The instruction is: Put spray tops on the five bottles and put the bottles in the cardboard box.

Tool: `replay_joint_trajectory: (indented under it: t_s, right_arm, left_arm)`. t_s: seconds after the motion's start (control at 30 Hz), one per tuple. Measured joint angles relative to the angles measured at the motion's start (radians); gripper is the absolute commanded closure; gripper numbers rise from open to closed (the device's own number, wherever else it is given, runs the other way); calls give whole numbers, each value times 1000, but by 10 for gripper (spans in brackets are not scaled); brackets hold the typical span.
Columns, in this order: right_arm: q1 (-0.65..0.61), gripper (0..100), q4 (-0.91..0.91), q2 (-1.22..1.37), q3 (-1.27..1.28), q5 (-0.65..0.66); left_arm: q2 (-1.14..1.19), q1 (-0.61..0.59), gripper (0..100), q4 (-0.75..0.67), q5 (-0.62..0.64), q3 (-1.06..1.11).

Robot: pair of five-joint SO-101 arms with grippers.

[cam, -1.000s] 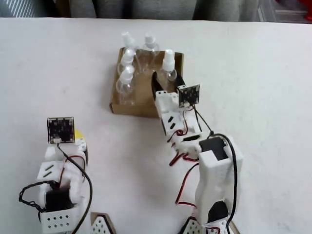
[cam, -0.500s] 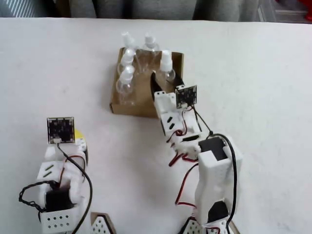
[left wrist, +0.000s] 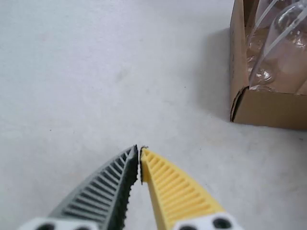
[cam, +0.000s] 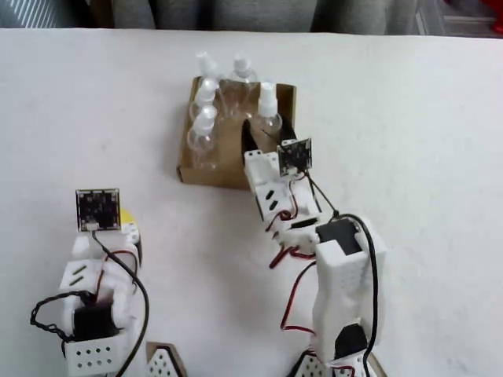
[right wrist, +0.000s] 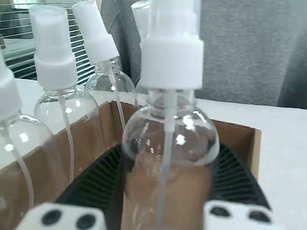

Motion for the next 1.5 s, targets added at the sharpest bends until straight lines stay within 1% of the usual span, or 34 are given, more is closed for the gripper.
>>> replay_joint_trajectory:
  t_s: [0.9, 0.97, 1.1, 1.2, 1.5]
  right_arm:
    - [2, 841, 0, 0, 6, 0]
    - [2, 861, 0, 0, 6, 0]
    - [2, 982, 0, 0, 6, 0]
    - [2, 966, -6, 0, 6, 0]
    - [15, 983, -167, -2, 49, 0]
  left_arm:
    - [0, 0, 980, 0, 0, 0]
    - [0, 0, 980, 0, 0, 0]
    - [0, 0, 980, 0, 0, 0]
    - [0, 0, 980, 0, 0, 0]
    - [0, 0, 980, 0, 0, 0]
